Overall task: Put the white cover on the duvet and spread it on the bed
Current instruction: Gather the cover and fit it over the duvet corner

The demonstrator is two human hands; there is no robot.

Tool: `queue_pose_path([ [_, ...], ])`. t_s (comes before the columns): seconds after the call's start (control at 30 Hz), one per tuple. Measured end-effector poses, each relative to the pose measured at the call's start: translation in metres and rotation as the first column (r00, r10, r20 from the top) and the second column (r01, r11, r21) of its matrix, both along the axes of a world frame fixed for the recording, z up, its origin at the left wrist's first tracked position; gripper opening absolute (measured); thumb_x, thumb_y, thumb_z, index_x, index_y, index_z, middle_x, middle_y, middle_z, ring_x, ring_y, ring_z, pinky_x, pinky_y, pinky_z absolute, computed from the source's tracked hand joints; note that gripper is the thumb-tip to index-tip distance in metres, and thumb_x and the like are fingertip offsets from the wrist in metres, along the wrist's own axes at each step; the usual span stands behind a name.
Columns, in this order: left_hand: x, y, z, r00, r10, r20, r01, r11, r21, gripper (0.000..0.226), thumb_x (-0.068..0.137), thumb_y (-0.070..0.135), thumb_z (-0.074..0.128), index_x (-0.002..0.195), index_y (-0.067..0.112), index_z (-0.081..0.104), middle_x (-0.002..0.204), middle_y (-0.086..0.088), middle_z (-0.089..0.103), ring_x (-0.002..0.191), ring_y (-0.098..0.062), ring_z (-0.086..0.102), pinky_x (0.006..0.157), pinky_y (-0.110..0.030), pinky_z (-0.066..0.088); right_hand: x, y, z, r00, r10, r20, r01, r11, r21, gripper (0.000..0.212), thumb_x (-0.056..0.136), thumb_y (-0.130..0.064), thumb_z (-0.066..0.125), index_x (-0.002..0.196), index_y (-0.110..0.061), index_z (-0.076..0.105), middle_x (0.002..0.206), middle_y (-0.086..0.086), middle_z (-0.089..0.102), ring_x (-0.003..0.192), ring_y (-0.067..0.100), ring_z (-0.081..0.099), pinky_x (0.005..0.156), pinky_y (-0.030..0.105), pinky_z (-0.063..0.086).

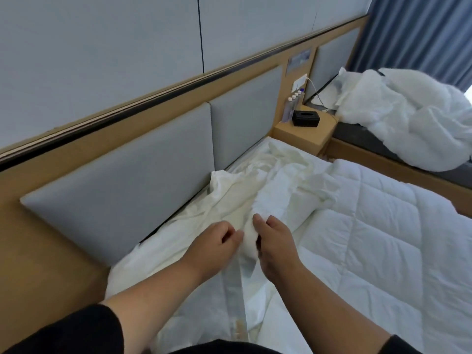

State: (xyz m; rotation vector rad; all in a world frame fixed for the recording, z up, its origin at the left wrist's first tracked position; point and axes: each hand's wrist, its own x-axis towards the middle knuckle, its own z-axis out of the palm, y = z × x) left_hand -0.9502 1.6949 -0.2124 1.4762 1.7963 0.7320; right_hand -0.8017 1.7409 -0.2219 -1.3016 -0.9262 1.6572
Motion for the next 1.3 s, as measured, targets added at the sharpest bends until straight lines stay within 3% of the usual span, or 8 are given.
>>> queue_pose_path([
  [0.27,-0.045,-0.029,-0.004,0.998,0.067,0.007,-0.067,0.995,0.071,0.024,0.092,0.045,0.064,0.084,0.024,0.056,0.074,0.009,0.06,0.063,-0.002,0.053,0.057,-0.017,0.04,-0.058,-0.028,0.017,0.957,0.09,-0.276,-0.112,0.992,-0.065,0.006,0.094,0.004,0.056,0.094,0.006,0.062,0.085,0.019,0.063,0.08,0.031,0.065,0.073,0.038,0.057],
  [0.73,-0.116,-0.038,-0.02,0.971,0.238,-0.021,-0.237,0.97,0.053,0.039,0.098,0.023,0.049,0.062,0.012,0.041,0.057,0.002,0.043,0.055,-0.012,0.039,0.053,-0.03,0.031,-0.089,-0.036,-0.004,0.966,-0.257,0.023,0.258,0.965,-0.039,0.016,0.104,-0.023,0.05,0.103,-0.018,0.066,0.106,0.008,0.071,0.096,0.028,0.069,0.086,0.049,0.059],
  [0.8,-0.132,-0.027,-0.025,0.821,0.536,0.196,-0.526,0.844,-0.106,0.025,0.094,0.014,0.048,0.071,0.006,0.055,0.068,-0.005,0.059,0.066,-0.023,0.052,0.06,-0.032,0.041,-0.077,-0.031,-0.015,0.939,-0.343,0.025,0.344,0.936,-0.075,0.015,0.104,-0.022,0.049,0.111,-0.018,0.062,0.109,0.006,0.067,0.099,0.027,0.067,0.085,0.049,0.06],
  [0.87,-0.155,-0.02,-0.027,0.488,0.73,0.478,-0.64,0.672,-0.373,0.018,0.087,0.005,0.046,0.074,0.004,0.059,0.072,-0.013,0.06,0.065,-0.03,0.056,0.065,-0.034,0.047,-0.055,-0.024,-0.032,0.906,-0.421,0.035,0.421,0.893,-0.157,0.018,0.103,-0.018,0.049,0.117,-0.015,0.059,0.111,0.006,0.064,0.099,0.027,0.065,0.079,0.044,0.061],
  [1.0,-0.187,-0.012,-0.013,0.171,0.749,0.64,-0.642,0.577,-0.505,0.024,0.083,0.01,0.053,0.098,-0.001,0.069,0.096,-0.022,0.071,0.086,-0.039,0.07,0.083,-0.052,0.056,0.018,-0.009,-0.089,0.811,-0.518,0.273,0.585,0.742,-0.328,0.015,0.099,-0.017,0.05,0.109,-0.01,0.06,0.109,0.013,0.066,0.09,0.023,0.065,0.082,0.034,0.057],
  [1.07,-0.18,-0.011,0.002,0.217,0.715,0.665,-0.651,0.613,-0.447,0.016,0.086,0.015,0.058,0.094,0.007,0.07,0.091,-0.017,0.072,0.083,-0.036,0.07,0.081,-0.051,0.056,0.058,-0.004,-0.124,0.642,-0.19,0.743,0.504,0.835,-0.222,0.014,0.095,-0.028,0.056,0.103,-0.017,0.06,0.101,0.001,0.067,0.093,0.017,0.066,0.08,0.024,0.053],
  [1.17,-0.151,-0.013,0.02,0.46,0.589,0.664,-0.525,0.784,-0.332,0.022,0.088,0.008,0.067,0.109,0.006,0.069,0.102,-0.018,0.074,0.091,-0.036,0.072,0.089,-0.053,0.056,0.081,0.013,-0.141,0.689,-0.511,0.513,0.68,0.701,-0.215,0.028,0.096,-0.019,0.054,0.12,-0.007,0.062,0.09,0.008,0.062,0.08,0.025,0.062,0.067,0.029,0.049],
  [1.3,-0.107,-0.012,0.037,0.697,0.423,0.579,-0.354,0.905,-0.235,0.041,0.063,-0.007,0.061,0.101,0.009,0.065,0.093,-0.015,0.071,0.084,-0.032,0.067,0.079,-0.041,0.054,0.026,0.001,-0.106,0.627,-0.24,0.741,0.242,0.964,0.108,0.051,0.091,-0.03,0.067,0.137,-0.013,0.051,0.133,0.009,0.056,0.122,0.03,0.054,0.107,0.045,0.044],
])
